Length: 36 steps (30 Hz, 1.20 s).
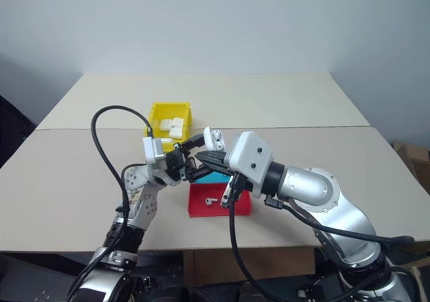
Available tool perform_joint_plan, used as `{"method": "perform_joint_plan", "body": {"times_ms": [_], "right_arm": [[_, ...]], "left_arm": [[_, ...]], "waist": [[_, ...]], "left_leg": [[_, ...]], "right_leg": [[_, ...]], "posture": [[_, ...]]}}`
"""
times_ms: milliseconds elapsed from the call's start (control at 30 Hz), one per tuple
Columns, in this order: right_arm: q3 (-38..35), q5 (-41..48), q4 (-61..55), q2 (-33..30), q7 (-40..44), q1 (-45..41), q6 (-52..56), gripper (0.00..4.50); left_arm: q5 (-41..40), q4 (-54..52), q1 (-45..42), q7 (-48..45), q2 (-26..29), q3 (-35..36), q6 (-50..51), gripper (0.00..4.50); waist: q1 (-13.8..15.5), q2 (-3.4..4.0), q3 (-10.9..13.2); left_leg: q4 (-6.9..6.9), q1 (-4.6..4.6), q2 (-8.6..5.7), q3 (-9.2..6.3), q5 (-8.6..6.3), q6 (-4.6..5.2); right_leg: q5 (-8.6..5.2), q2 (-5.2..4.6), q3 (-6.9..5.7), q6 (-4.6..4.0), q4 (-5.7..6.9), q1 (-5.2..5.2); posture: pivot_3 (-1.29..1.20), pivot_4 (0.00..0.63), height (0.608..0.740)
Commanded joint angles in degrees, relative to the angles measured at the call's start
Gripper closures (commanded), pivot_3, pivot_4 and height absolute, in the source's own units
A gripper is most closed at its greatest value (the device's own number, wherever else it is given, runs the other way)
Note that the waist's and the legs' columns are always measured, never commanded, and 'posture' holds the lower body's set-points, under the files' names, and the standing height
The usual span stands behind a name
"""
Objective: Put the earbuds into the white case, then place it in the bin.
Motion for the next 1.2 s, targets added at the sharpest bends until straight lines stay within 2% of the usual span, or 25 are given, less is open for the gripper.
{"method": "perform_joint_plan", "body": {"times_ms": [33,433,633,833,933,1200], "right_arm": [[-2.52,-0.91,-1.16,0.12,-0.95,0.27,-0.5,4.48],[-5.81,1.32,-2.41,-1.24,0.91,1.75,-1.2,4.48],[-10.77,8.55,-3.64,-1.63,3.18,2.24,0.24,4.48],[-15.02,11.72,-2.46,-3.85,4.46,2.36,0.06,4.48],[-14.35,10.83,-2.15,-4.6,4.76,2.34,-0.75,4.48],[-8.96,7.68,-0.45,-1.32,3.26,-1.26,-1.52,4.48]], "left_arm": [[-0.37,-1.42,0.42,-0.99,-0.13,-0.71,-1.37,1.73],[-0.21,-1.06,0.87,-1.54,0.19,-0.82,-1.65,1.73],[0.03,-2.49,1.99,0.67,1.63,0.33,-1.27,1.73],[-1.24,-5.74,4.04,2.1,3.62,1.52,-0.32,1.73],[-1.19,-7.0,4.6,2.97,4.32,1.61,0.24,1.73],[-1.03,-8.43,5.33,4.44,4.19,0.71,0.14,1.73]], "waist": [[0.02,0.0,0.0],[0.02,0.0,0.0],[-0.02,0.0,0.0],[-0.02,0.0,0.0],[0.04,0.0,0.0],[-0.15,0.0,0.0]], "left_leg": [[0.0,0.0,0.0,0.0,0.0,0.0],[0.0,0.01,0.0,0.0,0.0,0.0],[0.0,0.01,0.0,0.0,0.0,0.0],[0.0,0.03,0.0,0.0,0.0,0.0],[0.0,0.03,0.0,0.0,0.0,0.0],[0.0,0.05,0.0,0.01,0.0,0.0]], "right_leg": [[0.0,0.0,0.0,0.0,0.0,0.0],[0.0,0.0,0.0,0.0,0.01,0.0],[0.0,0.0,0.0,0.0,0.0,0.02],[0.0,-0.01,0.0,0.0,0.01,0.03],[0.0,-0.01,0.0,0.0,0.02,0.03],[0.0,0.0,0.01,0.0,0.03,0.03]], "posture": [[0.0,0.15,0.74],[0.0,0.15,0.74],[0.0,0.15,0.74],[0.0,0.15,0.74],[0.0,0.15,0.74],[0.0,0.15,0.74]]}}
